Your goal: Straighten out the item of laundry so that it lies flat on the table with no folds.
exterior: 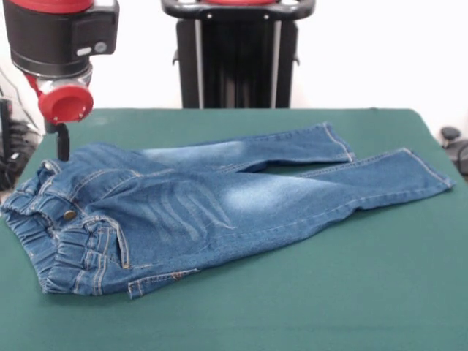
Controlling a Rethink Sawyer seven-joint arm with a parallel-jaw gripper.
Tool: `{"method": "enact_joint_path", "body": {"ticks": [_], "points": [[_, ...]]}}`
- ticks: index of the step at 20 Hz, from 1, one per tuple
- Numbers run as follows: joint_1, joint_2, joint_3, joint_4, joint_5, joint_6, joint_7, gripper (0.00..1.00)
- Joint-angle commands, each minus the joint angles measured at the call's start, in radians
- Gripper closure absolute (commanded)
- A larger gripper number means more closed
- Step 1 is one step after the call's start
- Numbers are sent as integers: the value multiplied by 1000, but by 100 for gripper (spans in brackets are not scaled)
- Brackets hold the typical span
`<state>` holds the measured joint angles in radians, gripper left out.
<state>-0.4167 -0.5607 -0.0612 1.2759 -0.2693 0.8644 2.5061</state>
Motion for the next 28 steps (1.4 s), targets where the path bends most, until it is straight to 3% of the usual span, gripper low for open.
{"method": "enact_joint_path", "body": {"ticks": [1, 10, 16, 28], "points": [[44, 113, 68, -14, 5, -37, 35, 0], [78, 187, 46, -62, -2, -69, 88, 0], [93, 184, 55, -62, 5, -46, 47, 0], [178, 218, -79, -102, -88, -69, 98, 0]]}}
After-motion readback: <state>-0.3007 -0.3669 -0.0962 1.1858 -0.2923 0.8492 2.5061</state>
